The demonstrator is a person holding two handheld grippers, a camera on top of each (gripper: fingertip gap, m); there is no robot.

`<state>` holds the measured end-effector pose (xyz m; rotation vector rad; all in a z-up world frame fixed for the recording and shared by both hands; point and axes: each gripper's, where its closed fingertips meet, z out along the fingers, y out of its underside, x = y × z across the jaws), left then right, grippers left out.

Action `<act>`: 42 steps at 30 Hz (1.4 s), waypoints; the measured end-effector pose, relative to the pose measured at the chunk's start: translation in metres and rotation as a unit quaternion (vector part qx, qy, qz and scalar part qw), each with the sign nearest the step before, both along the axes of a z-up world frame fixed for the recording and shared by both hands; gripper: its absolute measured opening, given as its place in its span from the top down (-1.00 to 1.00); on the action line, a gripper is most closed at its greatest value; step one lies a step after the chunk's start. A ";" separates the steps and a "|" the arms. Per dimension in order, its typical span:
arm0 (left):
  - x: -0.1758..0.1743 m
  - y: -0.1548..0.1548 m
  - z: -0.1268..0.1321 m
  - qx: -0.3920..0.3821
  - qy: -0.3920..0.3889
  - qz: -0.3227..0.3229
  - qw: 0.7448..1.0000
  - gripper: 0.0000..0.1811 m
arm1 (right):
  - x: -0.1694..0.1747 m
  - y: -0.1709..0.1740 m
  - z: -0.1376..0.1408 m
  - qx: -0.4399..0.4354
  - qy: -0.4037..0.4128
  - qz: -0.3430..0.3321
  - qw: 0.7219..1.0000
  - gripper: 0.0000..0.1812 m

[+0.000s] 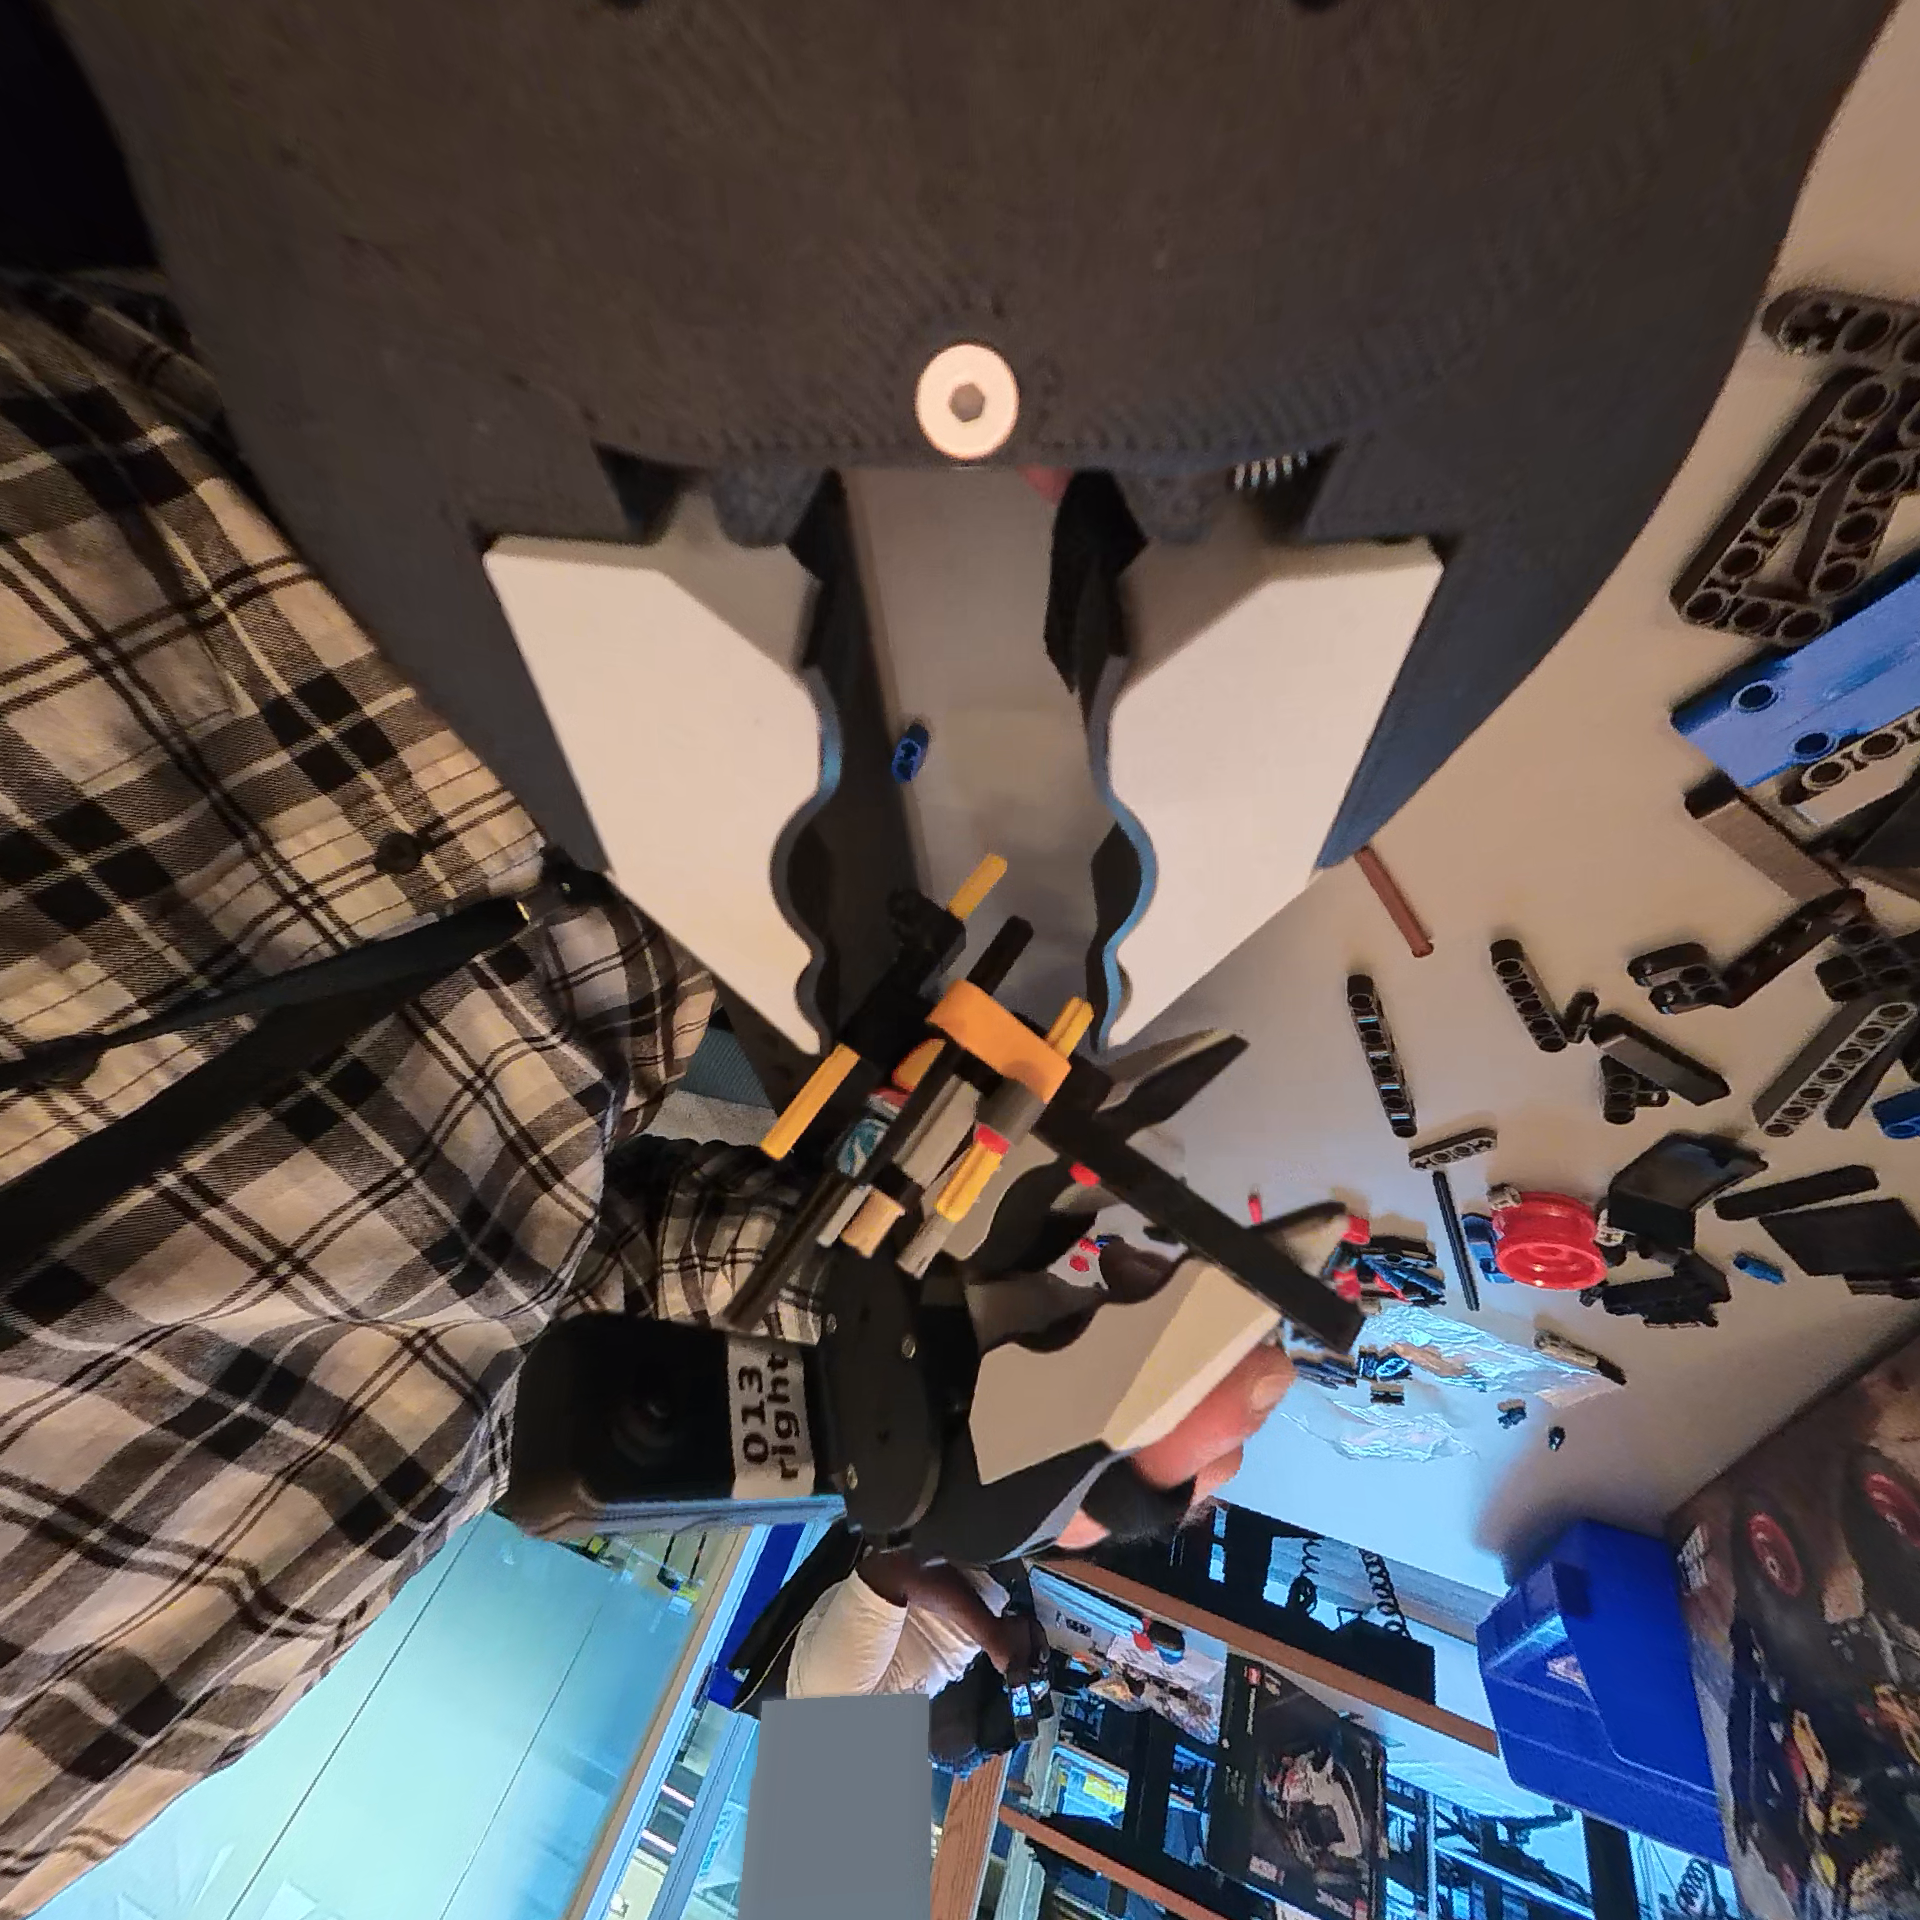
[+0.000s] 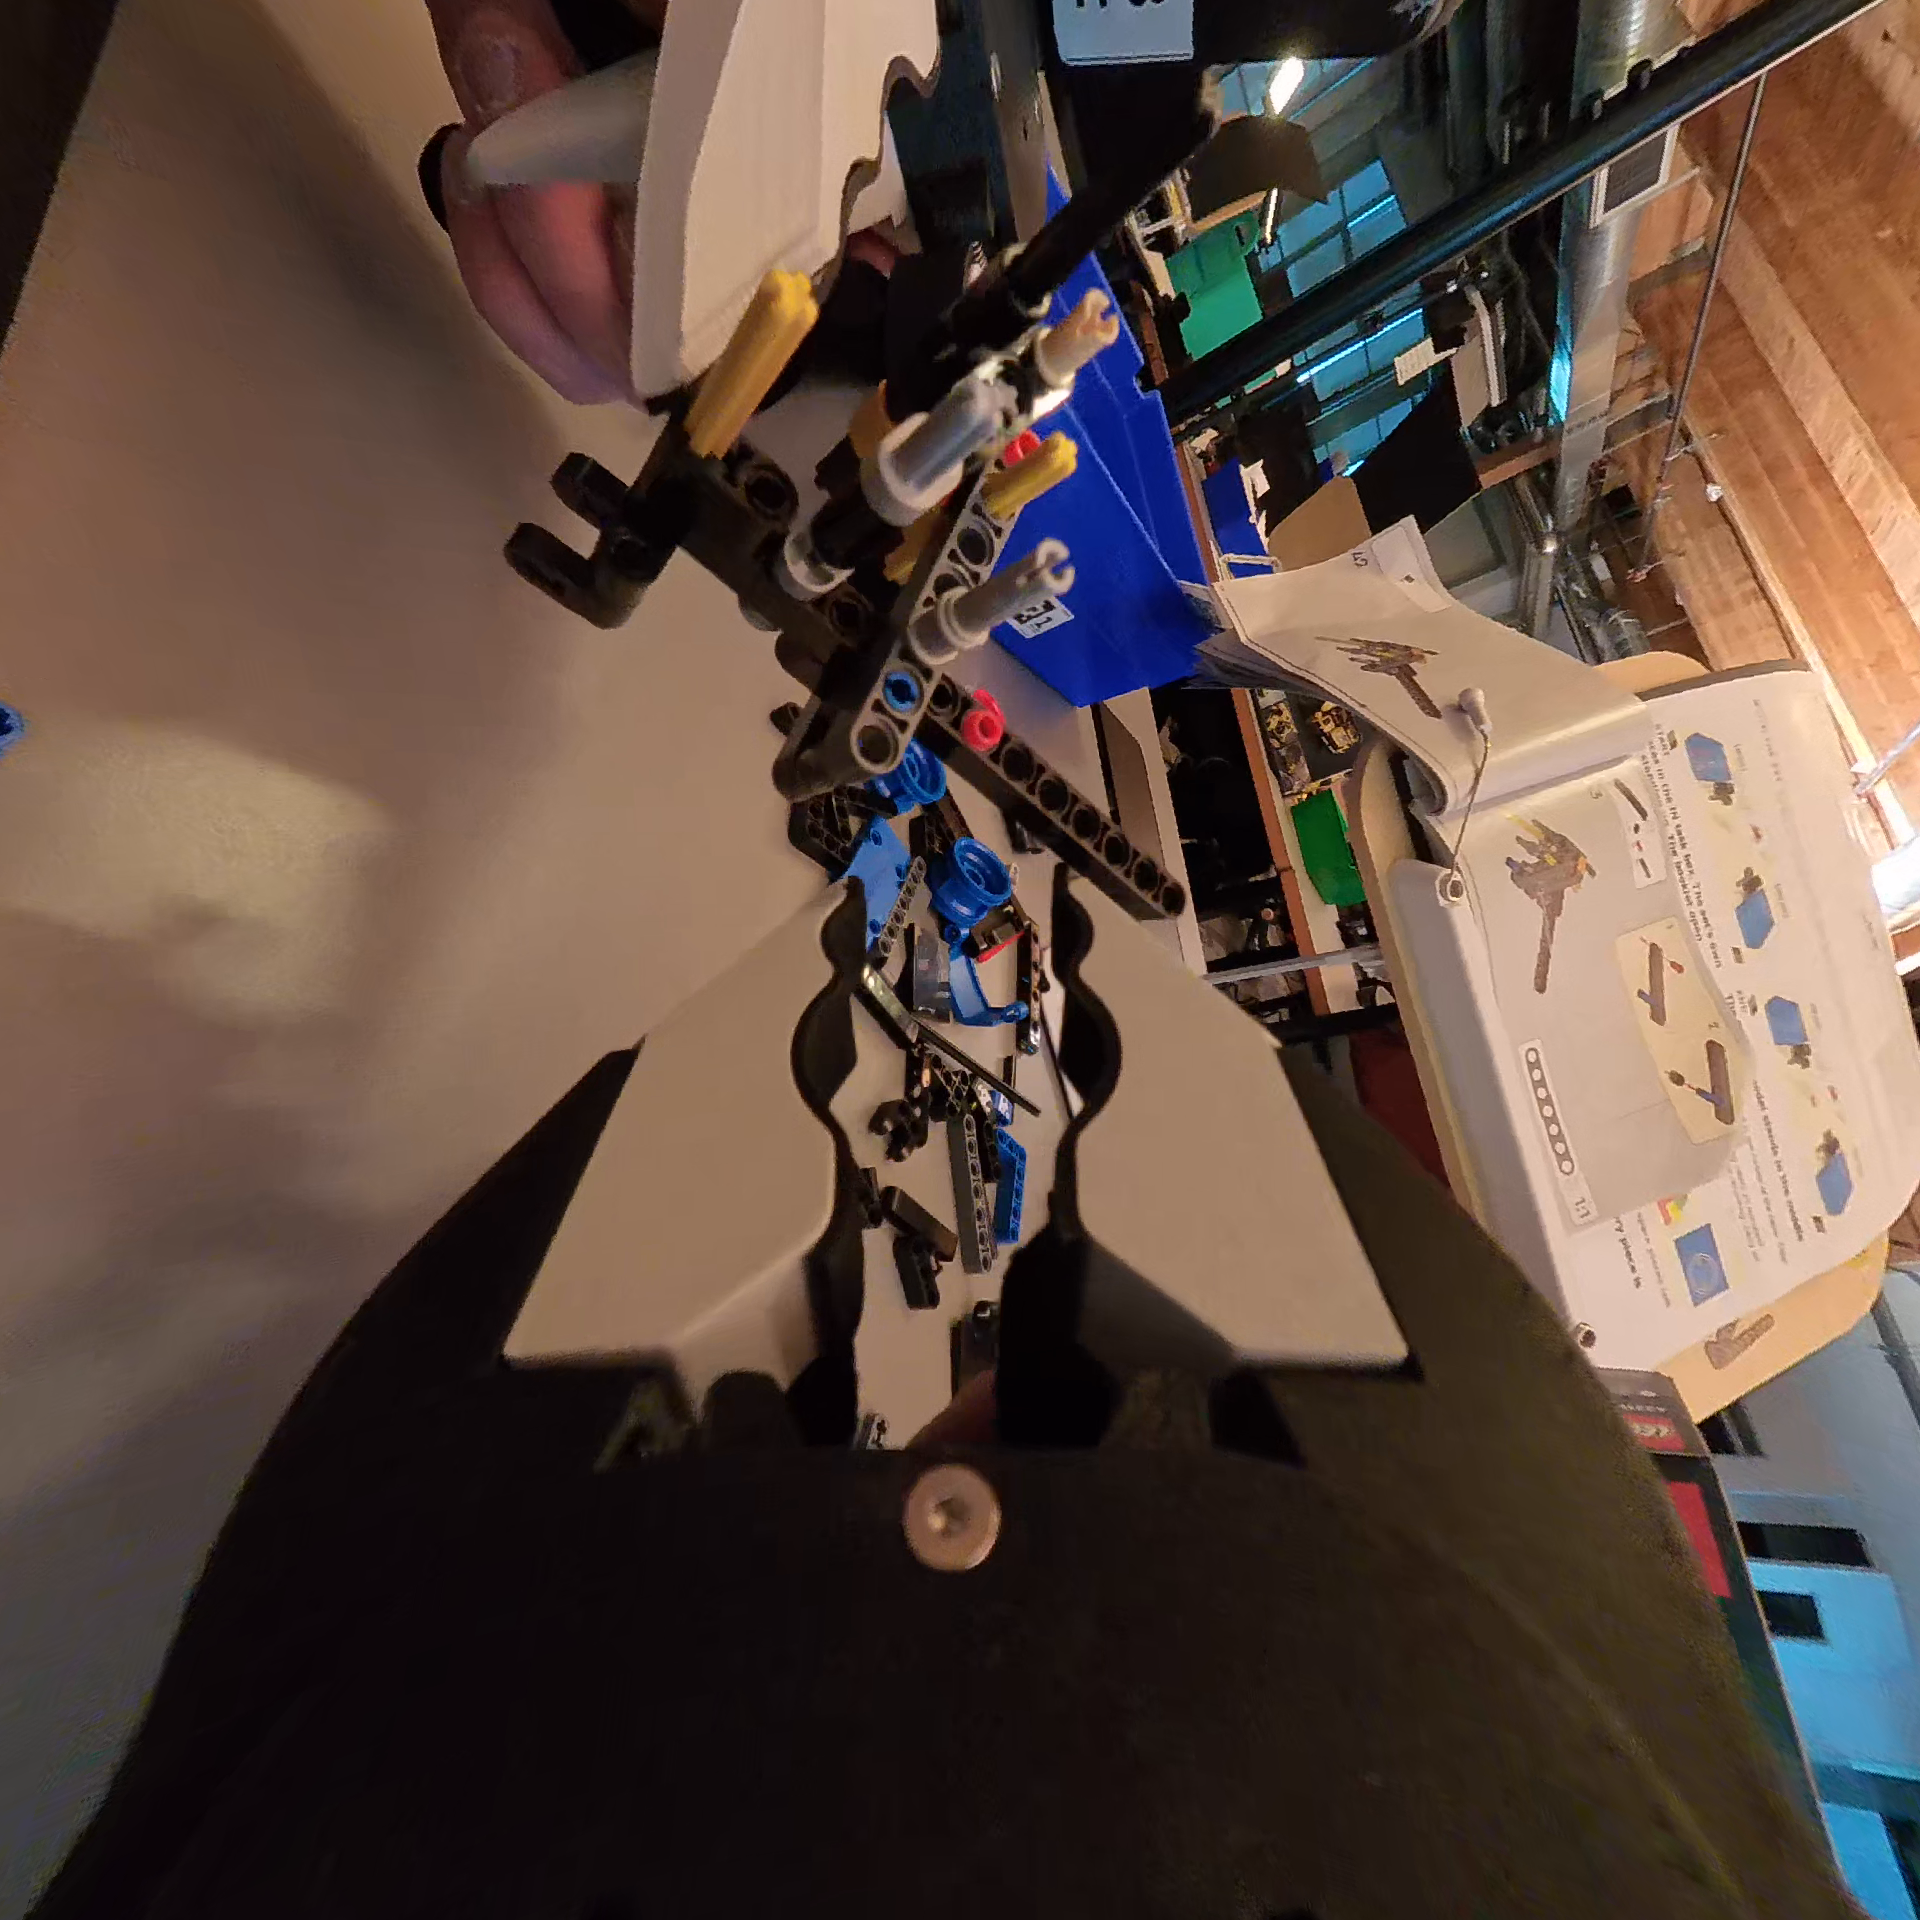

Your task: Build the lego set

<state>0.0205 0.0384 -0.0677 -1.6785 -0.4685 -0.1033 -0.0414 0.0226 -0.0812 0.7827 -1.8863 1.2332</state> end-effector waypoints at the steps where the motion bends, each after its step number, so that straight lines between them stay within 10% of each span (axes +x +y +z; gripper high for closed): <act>1: 0.000 0.001 0.000 0.003 -0.002 -0.001 1.000 0.49 | -0.001 -0.001 0.000 -0.002 0.004 -0.004 1.000 0.58; 42: 0.000 0.006 -0.001 0.040 -0.047 -0.027 0.998 0.65 | 0.001 0.003 0.025 -0.066 0.066 -0.001 0.996 0.80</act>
